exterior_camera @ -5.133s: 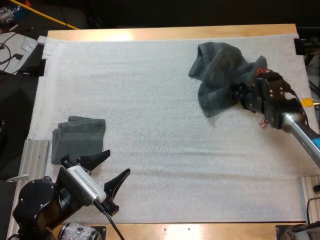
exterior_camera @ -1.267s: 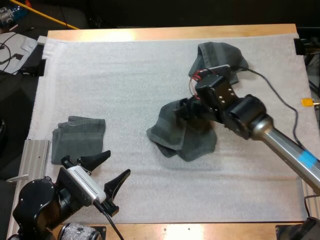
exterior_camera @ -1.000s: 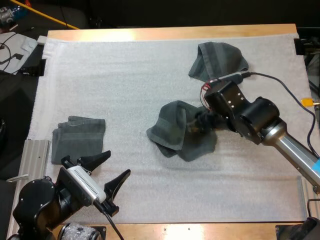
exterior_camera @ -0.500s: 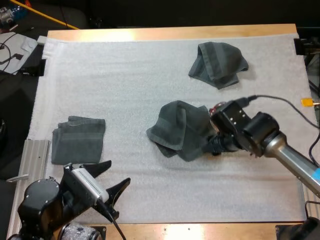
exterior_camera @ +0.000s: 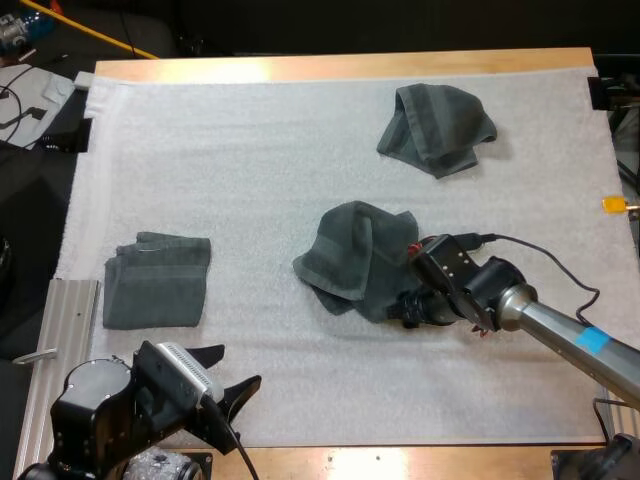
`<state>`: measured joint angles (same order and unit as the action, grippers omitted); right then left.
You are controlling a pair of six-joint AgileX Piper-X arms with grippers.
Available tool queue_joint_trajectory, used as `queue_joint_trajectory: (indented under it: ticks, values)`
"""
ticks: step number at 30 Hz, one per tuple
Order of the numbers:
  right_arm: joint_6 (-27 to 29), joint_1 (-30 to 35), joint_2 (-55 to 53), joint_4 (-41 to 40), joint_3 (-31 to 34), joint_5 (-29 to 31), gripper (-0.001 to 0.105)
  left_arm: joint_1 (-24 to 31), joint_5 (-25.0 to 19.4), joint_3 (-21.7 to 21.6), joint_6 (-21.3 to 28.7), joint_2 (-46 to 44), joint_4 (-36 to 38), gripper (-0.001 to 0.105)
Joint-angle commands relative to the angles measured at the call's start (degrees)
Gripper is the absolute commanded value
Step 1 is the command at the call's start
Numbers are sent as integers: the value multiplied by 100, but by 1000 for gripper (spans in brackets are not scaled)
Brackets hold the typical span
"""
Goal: Pick towel from pile, fold and stack
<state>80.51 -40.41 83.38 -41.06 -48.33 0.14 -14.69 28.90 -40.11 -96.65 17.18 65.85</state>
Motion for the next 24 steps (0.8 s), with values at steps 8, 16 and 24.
queue_joint_trajectory:
  ticks: [8, 16, 24]
  values:
    - [-512, 486, 658, 668, -48, -775, 62, -14, 68, -29, -74, 6, 338, 61]
    - [-638, 545, 1006, 908, -52, -1003, 40, -24, 81, -33, -59, 12, 519, 61]
    - [-627, 501, 1025, 938, -76, -900, 5, -7, 79, -30, -60, 16, 572, 60]
